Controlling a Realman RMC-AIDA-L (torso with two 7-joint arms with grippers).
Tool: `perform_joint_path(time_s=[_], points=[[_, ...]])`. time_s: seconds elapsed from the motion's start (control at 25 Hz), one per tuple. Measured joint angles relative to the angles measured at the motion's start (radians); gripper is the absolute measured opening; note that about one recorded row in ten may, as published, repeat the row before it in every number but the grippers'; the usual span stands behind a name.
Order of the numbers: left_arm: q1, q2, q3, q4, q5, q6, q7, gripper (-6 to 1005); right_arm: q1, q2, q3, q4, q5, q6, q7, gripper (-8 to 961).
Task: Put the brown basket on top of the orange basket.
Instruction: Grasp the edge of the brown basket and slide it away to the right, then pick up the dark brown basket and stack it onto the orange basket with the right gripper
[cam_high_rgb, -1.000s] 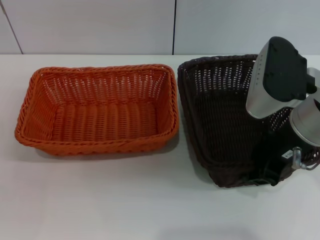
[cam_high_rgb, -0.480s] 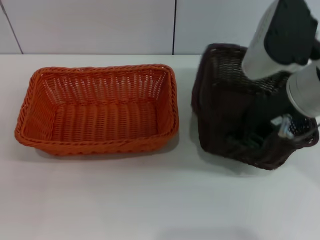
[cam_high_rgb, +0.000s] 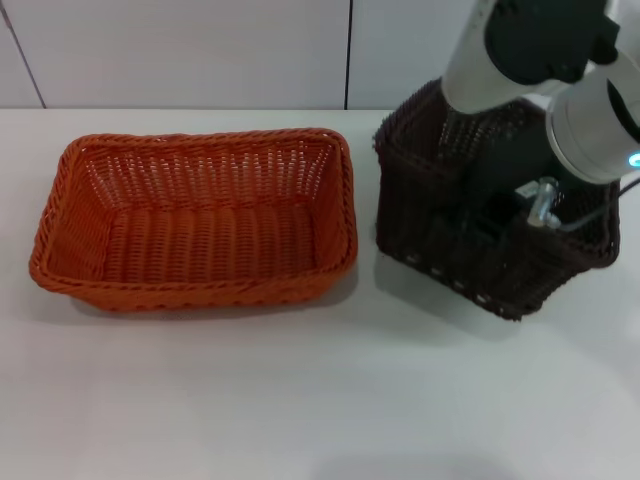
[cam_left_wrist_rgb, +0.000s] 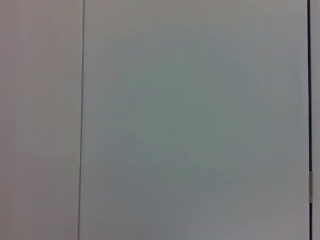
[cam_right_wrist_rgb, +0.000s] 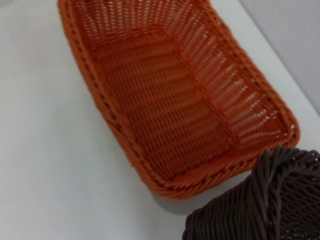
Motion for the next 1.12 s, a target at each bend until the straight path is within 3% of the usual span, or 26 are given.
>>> perform_joint_path(time_s=[0.72,1.12], points=[[0.006,0.000,0.023,0.002,0.012,0.001,-0.008,791,0.068,0.001,-0.126,-0.140,-0.198,0.012,0.030,148],[0.010,-0.003,0.028,0.010,0.011,0.001,-0.013,791,0.063,0.002,-0.313,-0.152,-0.277,0.114,-0.134,148]])
